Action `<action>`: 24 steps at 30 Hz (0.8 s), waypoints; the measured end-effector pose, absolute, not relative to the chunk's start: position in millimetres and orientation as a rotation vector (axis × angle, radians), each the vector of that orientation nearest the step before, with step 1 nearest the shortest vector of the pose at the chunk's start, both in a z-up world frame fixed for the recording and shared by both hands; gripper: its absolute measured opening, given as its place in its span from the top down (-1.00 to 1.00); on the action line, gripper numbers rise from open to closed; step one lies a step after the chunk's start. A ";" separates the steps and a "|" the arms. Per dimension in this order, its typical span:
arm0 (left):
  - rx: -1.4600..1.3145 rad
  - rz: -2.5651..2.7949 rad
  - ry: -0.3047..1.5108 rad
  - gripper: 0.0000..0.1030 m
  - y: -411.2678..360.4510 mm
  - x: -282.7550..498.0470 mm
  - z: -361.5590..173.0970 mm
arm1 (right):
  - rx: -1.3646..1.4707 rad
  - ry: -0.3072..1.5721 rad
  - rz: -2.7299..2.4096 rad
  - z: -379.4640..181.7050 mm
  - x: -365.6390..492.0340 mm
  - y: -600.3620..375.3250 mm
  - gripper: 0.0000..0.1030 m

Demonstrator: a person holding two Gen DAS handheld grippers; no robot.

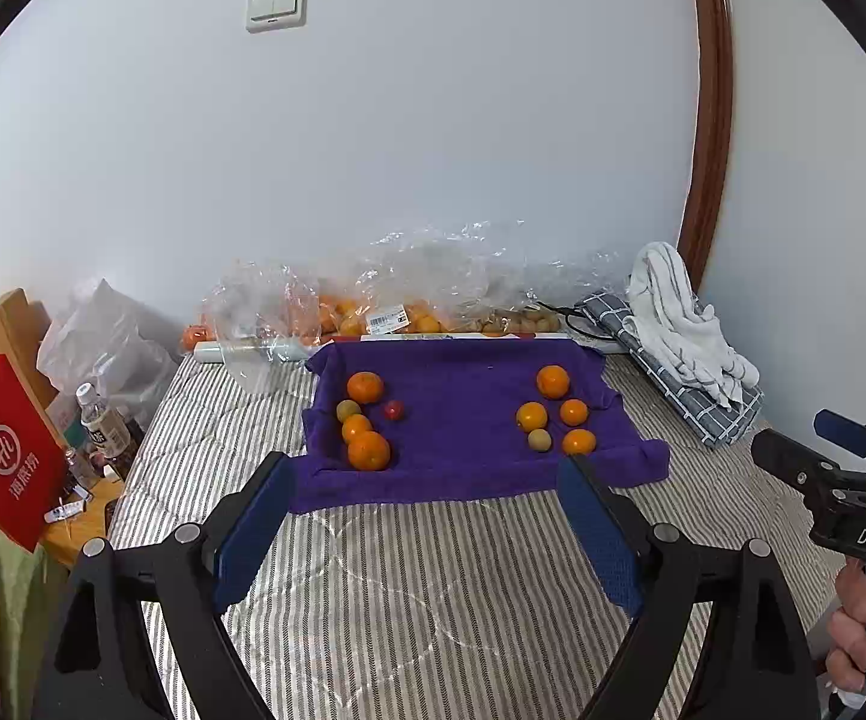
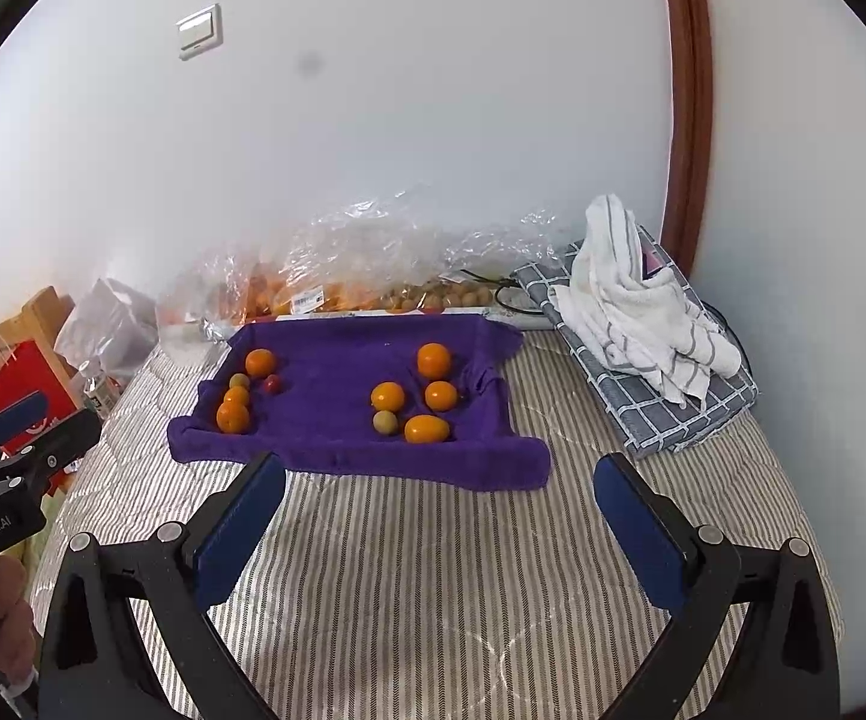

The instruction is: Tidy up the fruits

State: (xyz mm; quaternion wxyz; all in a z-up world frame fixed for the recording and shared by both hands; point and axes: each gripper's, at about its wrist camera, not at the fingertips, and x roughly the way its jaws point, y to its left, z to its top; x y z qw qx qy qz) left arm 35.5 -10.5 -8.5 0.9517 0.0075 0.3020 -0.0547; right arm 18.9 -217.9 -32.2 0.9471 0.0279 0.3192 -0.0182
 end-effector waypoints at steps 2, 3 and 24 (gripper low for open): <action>0.011 -0.111 0.620 -0.72 -11.0 35.6 -9.0 | 0.056 0.650 -0.040 -32.2 18.5 -218.7 -0.97; 0.010 -0.112 0.621 -0.72 -10.6 35.7 -9.3 | 0.058 0.651 -0.040 -32.0 18.5 -219.2 -0.97; 0.012 -0.121 0.616 -0.72 -13.3 34.9 -6.3 | 0.070 0.646 -0.045 -32.8 17.0 -225.6 -0.97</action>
